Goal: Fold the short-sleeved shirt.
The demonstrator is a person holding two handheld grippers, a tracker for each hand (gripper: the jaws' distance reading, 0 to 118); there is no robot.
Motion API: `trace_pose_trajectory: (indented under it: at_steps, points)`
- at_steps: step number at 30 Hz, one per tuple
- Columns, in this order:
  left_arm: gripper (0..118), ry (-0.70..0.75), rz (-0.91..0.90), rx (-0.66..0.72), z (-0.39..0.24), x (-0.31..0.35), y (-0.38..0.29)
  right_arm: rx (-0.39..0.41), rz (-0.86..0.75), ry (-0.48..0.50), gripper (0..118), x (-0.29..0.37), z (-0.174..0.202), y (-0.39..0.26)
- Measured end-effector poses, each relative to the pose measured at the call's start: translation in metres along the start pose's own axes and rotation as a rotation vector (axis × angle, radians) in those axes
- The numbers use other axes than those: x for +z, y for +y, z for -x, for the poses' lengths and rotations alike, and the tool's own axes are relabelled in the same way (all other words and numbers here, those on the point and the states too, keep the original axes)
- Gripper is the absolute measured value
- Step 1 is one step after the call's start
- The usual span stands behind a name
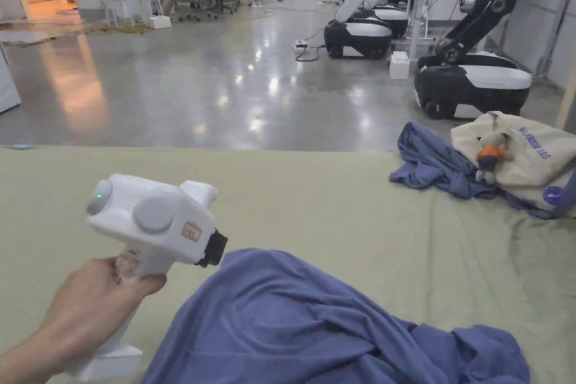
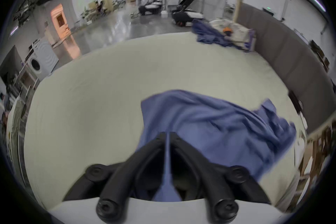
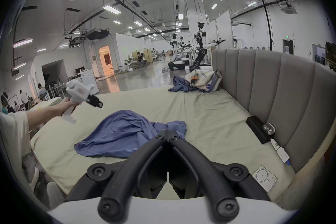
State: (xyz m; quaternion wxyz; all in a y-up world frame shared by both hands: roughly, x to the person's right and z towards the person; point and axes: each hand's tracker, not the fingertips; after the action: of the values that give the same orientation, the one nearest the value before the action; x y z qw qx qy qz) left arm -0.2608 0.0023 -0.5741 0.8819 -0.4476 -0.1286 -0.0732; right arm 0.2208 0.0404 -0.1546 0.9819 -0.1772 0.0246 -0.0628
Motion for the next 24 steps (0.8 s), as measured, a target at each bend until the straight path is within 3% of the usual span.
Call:
trace_pose_trajectory:
  at_steps: [2,3,4,9,12,13,14,15,16,18,20,24]
  points:
    - [73,0.004,0.011,0.072,0.013,-0.044,0.026,0.000,0.029,-0.020,2,-0.015,-0.008,-0.002]
    - [92,0.017,0.034,0.102,0.017,-0.067,0.038,-0.002,0.046,-0.032,2,-0.023,-0.012,-0.004]
    - [92,0.027,0.048,0.110,0.021,-0.089,0.045,-0.006,0.067,-0.038,2,-0.031,-0.014,-0.005]
    - [92,0.093,0.189,0.133,0.025,-0.173,0.052,-0.012,0.135,-0.074,2,-0.055,-0.027,-0.019]
    - [91,0.032,0.230,0.114,0.017,-0.197,0.045,-0.027,0.164,-0.091,2,-0.060,-0.035,-0.026]
    - [83,0.047,0.233,0.097,0.008,-0.198,0.042,-0.030,0.173,-0.100,2,-0.061,-0.036,-0.028]
    - [64,0.095,0.198,0.064,0.000,-0.190,0.039,-0.035,0.178,-0.102,2,-0.063,-0.038,-0.029]
    - [28,0.059,0.162,0.050,-0.001,-0.181,0.037,-0.045,0.187,-0.100,2,-0.065,-0.040,-0.030]
    - [9,0.009,0.178,0.032,-0.006,-0.178,0.038,-0.057,0.190,-0.095,2,-0.065,-0.042,-0.032]
    - [9,0.099,0.098,-0.088,-0.024,-0.161,0.040,-0.073,0.197,-0.085,2,-0.068,-0.042,-0.034]
    - [9,-0.002,0.156,-0.039,-0.027,-0.137,0.040,-0.074,0.203,-0.079,2,-0.071,-0.040,-0.036]
    - [9,-0.011,0.045,-0.088,-0.031,-0.073,0.037,-0.073,0.239,-0.014,2,-0.101,-0.037,-0.024]
